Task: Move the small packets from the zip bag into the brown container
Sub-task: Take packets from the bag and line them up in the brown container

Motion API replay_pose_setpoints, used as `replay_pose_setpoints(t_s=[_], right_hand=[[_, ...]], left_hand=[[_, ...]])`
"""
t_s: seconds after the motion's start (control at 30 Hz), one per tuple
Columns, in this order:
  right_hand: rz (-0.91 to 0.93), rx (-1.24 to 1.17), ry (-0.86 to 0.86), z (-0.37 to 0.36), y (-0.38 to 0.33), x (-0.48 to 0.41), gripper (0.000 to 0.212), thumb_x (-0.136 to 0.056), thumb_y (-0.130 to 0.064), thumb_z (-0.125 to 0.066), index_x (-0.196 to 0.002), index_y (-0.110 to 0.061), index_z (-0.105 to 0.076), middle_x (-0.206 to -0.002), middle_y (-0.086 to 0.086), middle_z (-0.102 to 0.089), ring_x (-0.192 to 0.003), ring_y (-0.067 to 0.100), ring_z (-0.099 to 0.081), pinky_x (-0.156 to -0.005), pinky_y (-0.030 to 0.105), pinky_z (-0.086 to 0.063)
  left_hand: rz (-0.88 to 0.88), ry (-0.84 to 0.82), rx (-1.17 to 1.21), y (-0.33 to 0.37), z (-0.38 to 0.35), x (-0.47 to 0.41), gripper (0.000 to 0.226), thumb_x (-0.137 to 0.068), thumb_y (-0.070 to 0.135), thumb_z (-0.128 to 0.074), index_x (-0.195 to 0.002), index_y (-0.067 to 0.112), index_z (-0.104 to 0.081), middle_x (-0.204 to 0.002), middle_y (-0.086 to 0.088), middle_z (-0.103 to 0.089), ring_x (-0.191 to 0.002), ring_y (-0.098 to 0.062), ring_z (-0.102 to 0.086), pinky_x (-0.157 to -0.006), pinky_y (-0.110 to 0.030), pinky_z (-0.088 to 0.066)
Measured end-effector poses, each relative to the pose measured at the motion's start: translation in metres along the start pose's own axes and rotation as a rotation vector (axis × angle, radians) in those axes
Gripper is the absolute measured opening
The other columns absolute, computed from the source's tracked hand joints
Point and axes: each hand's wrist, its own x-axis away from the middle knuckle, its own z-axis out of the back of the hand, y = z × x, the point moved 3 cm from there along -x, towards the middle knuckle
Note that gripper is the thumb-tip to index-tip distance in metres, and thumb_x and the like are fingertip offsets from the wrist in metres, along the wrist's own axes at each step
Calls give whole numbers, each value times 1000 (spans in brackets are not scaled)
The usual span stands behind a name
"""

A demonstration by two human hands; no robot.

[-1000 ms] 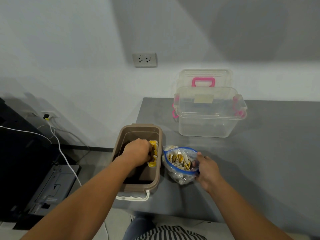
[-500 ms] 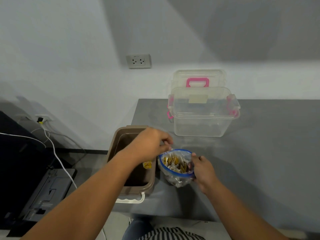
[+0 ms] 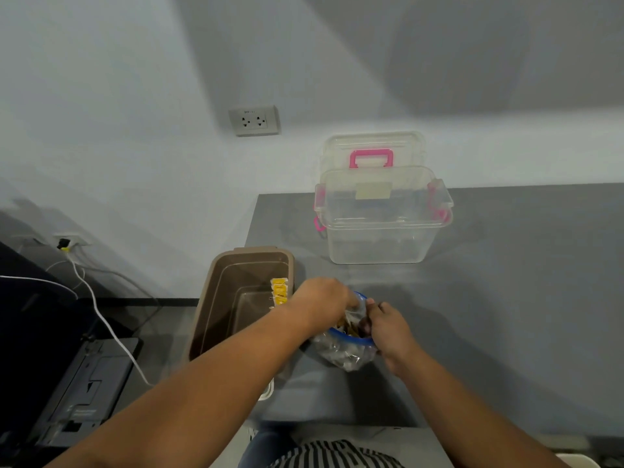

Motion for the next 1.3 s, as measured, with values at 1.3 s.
replay_pose_setpoints(t_s=[1.3], right_hand=[[-100,-164,17,-5,-1,0,28,-109,-30,-41,-93,-10,-54,-82,10,-56,-74,20,-53,-67,34,-47]], left_hand=[[232,271,859,-31,24,32,30,-85,19,-77,-112,31,-68,-91,16,-60,-78,-2,-63,-75,-19,-55]])
